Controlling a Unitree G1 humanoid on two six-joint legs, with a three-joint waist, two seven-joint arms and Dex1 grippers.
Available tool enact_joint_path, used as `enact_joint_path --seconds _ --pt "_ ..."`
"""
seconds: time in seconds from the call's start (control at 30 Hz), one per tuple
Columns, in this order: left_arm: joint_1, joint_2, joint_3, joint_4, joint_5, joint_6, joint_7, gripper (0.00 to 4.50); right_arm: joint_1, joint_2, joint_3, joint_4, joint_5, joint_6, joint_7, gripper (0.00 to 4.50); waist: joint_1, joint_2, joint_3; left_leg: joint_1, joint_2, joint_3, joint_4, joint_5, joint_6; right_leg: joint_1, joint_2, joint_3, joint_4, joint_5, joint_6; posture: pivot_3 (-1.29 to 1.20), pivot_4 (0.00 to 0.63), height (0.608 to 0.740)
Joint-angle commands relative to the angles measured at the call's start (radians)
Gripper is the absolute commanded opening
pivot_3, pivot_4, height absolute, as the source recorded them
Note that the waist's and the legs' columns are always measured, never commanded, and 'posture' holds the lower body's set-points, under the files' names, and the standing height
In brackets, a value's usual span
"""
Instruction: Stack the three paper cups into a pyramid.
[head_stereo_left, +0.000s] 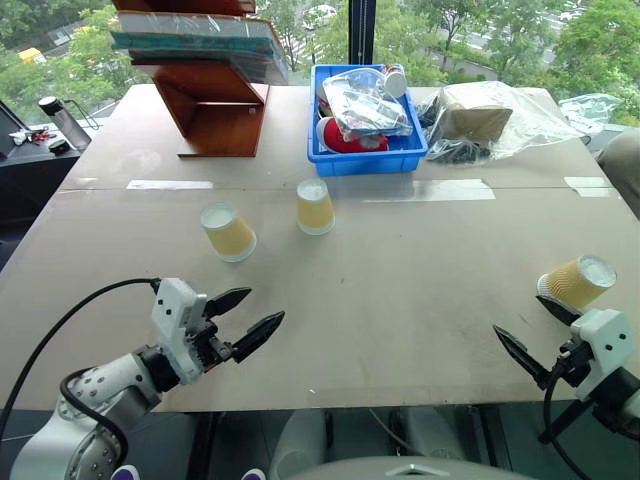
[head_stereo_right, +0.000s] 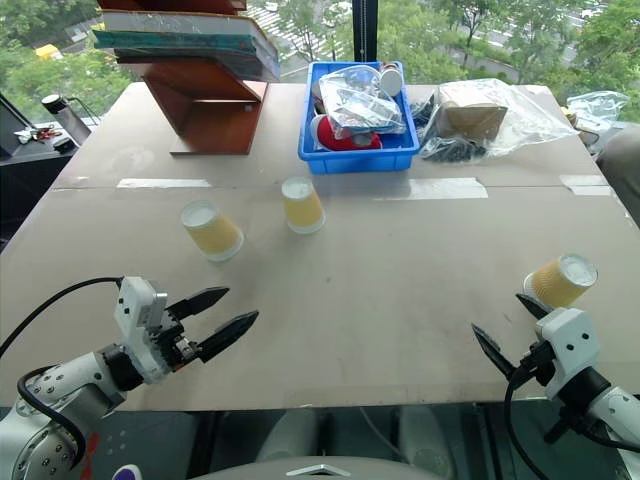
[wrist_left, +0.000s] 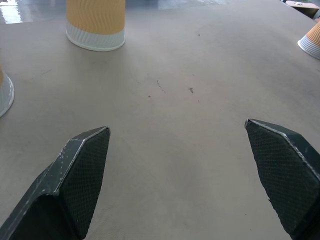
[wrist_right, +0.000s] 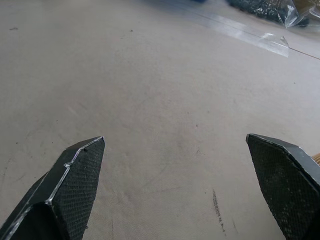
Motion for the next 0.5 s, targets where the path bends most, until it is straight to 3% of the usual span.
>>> enact_joint_path --seconds 0.03,0.23,0.33,0.4,0.5 --pt "-0.044 0.01 0.021 -0.004 -0.039 0.018 0.025 4.45 -0.011 0.003 0.001 -0.099 0.012 0.05 -0.051 4.5 0.0 0.0 0.0 0.0 0.0 0.0 0.0 0.0 0.0 0.0 0.0 0.0 0.0 0.0 0.0 0.0 0.15 0.74" --pt "-0.212 0.029 0.004 -0.021 -0.185 0.115 0.056 4.45 -0.159 0.015 0.078 -0.242 -0.023 0.26 -0.237 4.5 -0.003 0.0 0.0 0.0 0.0 -0.001 0.001 0.0 0.0 0.0 0.001 -0.002 0.002 0.0 0.0 0.0 0.15 0.74" --pt "-0.222 0.075 -0.037 -0.068 -0.137 0.082 0.005 4.45 -0.226 0.037 0.098 -0.292 -0.026 0.378 -0.329 4.5 -0.004 0.0 0.0 0.0 -0.001 0.0 0.001 0.0 -0.001 -0.001 0.001 -0.002 0.001 0.0 0.0 0.0 0.15 0.74" --pt "-0.242 0.059 -0.05 -0.086 -0.19 0.046 -0.05 4.45 -0.251 0.084 0.062 -0.302 -0.021 0.417 -0.397 4.5 0.0 0.0 0.0 -0.001 -0.001 0.0 0.0 0.002 -0.004 -0.002 0.001 -0.002 0.0 0.0 0.0 0.0 0.15 0.74" --pt "-0.273 0.126 -0.082 -0.084 -0.2 0.027 -0.193 4.45 -0.197 0.161 -0.015 -0.326 -0.089 0.403 -0.496 4.5 0.008 0.0 0.0 -0.003 -0.001 -0.001 -0.001 0.002 -0.005 -0.003 0.0 -0.002 -0.001 0.0 0.0 0.0 0.15 0.74"
